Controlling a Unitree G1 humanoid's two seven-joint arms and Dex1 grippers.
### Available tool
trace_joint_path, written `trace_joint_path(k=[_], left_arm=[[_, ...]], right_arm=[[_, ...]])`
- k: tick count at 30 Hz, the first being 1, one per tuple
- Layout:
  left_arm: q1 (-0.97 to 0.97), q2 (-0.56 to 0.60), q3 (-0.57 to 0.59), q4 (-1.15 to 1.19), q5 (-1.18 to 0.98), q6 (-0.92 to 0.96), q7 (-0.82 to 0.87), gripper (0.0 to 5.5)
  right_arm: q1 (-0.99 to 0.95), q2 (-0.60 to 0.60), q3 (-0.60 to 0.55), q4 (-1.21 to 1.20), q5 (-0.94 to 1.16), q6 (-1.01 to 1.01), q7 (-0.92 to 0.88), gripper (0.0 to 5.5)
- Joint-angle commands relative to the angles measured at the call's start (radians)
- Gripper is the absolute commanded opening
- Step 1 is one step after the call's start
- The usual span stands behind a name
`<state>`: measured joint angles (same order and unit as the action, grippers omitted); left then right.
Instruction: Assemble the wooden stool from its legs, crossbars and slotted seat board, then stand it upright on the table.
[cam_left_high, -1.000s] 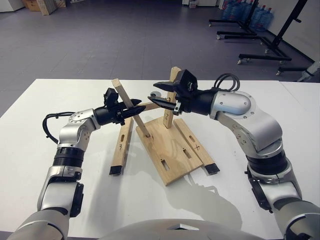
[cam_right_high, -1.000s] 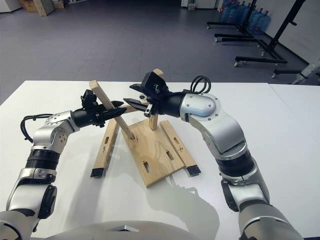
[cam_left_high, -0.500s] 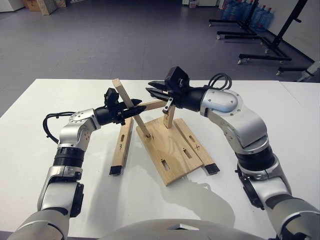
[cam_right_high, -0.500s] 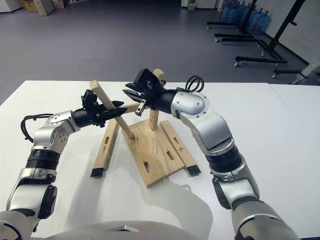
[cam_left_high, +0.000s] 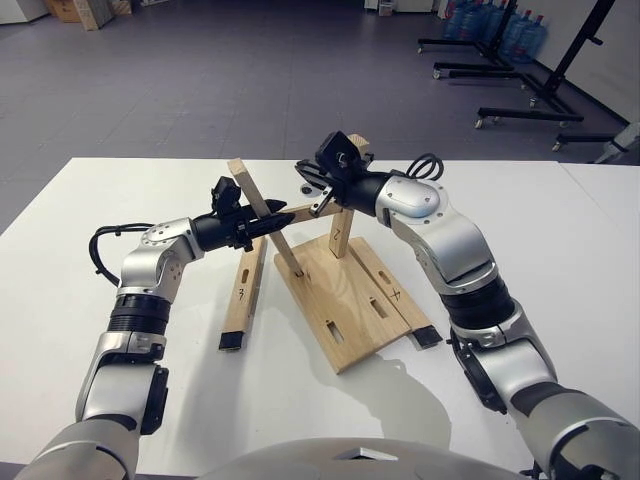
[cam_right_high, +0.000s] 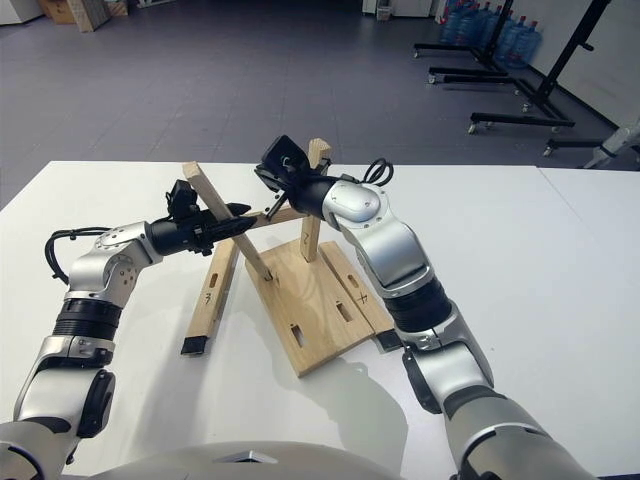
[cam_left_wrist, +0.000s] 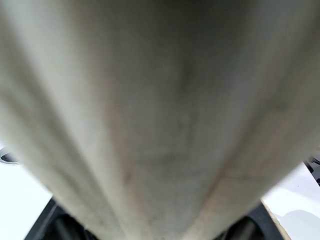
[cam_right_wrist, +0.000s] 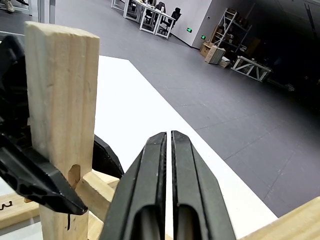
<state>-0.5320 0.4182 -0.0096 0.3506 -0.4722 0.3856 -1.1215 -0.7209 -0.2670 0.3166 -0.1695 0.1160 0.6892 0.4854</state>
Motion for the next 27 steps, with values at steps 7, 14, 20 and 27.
trace_joint_path(k=[7, 14, 20, 27], left_arm=[[0.038, 0.007, -0.058, 0.005, 0.045, 0.014, 0.007, 2.02], [0.045, 0.012, -0.067, -0.002, 0.053, 0.01, 0.006, 2.02], [0.049, 0.017, -0.083, -0.013, 0.063, 0.016, 0.005, 2.02], [0.049, 0.02, -0.094, -0.015, 0.067, 0.022, 0.006, 2.02]], right_arm=[[-0.004, 0.011, 0.004, 0.001, -0.027, -0.006, 0.011, 0.15], [0.02, 0.001, 0.033, 0.007, -0.064, -0.037, 0.016, 0.15], [0.056, -0.004, 0.074, 0.049, -0.125, -0.083, 0.005, 0.15], [0.09, -0.005, 0.103, 0.088, -0.179, -0.123, 0.006, 0.15]])
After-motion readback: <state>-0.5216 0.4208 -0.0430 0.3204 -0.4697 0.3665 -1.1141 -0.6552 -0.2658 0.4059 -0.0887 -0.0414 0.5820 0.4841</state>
